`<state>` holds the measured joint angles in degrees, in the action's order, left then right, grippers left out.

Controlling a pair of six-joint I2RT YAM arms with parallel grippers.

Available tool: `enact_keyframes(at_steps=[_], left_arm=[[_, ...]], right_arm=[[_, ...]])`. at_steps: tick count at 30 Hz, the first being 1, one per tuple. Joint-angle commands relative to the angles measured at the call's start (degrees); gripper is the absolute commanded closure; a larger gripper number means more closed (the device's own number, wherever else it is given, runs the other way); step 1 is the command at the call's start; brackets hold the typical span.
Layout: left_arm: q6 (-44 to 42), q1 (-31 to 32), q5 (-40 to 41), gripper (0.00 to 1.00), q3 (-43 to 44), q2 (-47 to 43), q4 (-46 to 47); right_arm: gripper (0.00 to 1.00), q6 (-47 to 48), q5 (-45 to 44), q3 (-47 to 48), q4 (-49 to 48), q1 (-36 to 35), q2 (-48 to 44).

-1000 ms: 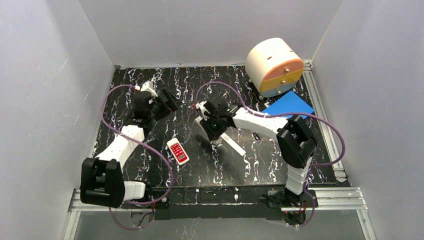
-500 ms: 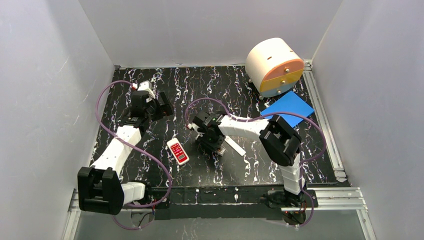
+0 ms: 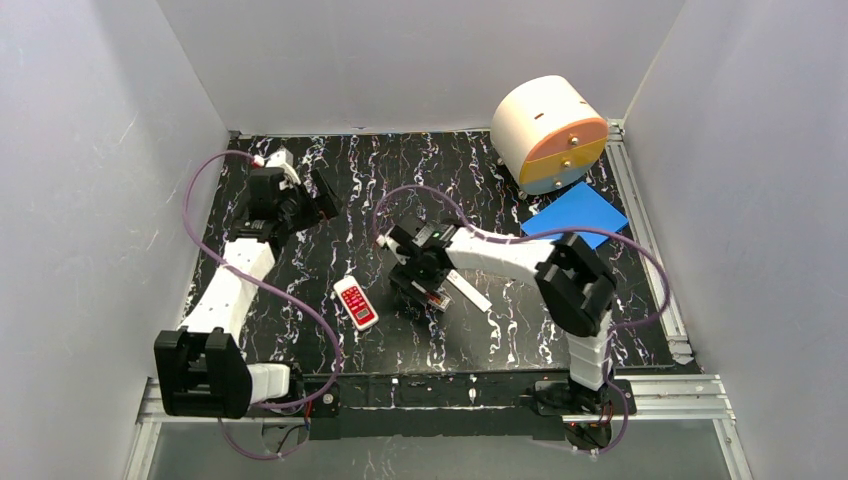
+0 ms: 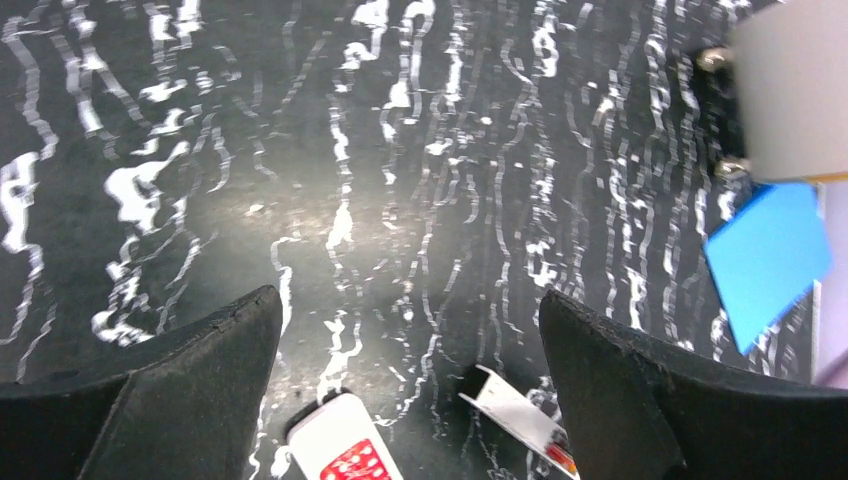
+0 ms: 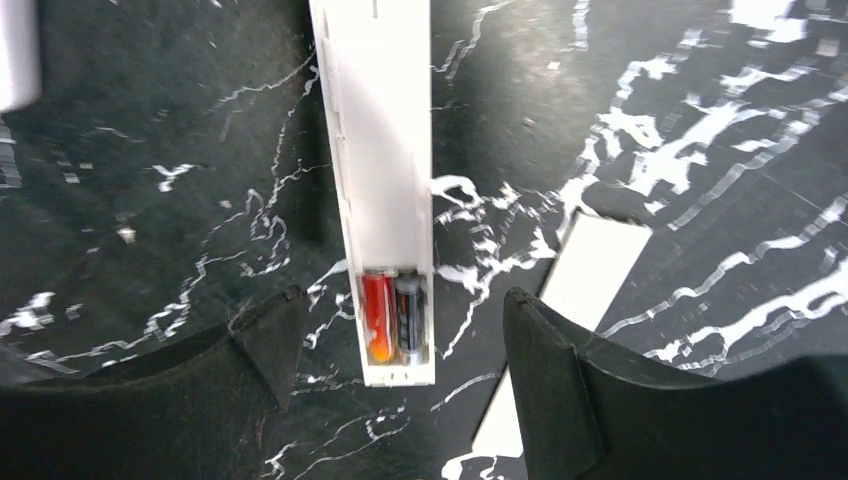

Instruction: Load the batteries into the remote control

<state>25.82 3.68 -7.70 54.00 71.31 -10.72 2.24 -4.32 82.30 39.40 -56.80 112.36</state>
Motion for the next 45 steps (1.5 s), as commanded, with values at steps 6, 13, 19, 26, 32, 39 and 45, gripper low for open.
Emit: enact_keyframes(at_steps=[6, 13, 19, 26, 32, 39, 45], left_arm=[[2.25, 1.52, -27.55, 0.07, 8.6, 14.02, 2.3], [5.25, 11.34, -34.31, 0.23, 14.78, 25.47, 4.98], [10.11, 17.64, -36.65, 0.31, 15.26, 33.23, 9.27], [8.4, 21.01, -38.52, 0.38, 18.83, 39.67, 4.91], [8.77, 22.49, -40.02, 0.44, 19.39, 43.01, 2.67], [10.6, 24.43, -39.41, 0.49, 19.48, 45.88, 1.87], [10.85, 26.38, -38.27, 0.5, 19.54, 47.62, 1.89]], right_arm=[[0.16, -27.93, 0.08, -19.86, -22.12, 14.01, -27.01], [0.18, -45.8, -0.89, -35.62, -23.5, 21.35, -39.26], [0.22, -51.02, 1.19, -40.99, -18.55, 23.87, -41.71], [0.21, -46.21, 13.59, -42.77, -17.16, 27.51, -37.82], [0.24, -45.94, 18.19, -43.8, -21.52, 29.31, -33.85], [0.26, -44.42, 19.03, -41.49, -18.62, 30.58, -29.48], [0.26, -42.94, 21.38, -40.51, -19.56, 31.14, -27.09]])
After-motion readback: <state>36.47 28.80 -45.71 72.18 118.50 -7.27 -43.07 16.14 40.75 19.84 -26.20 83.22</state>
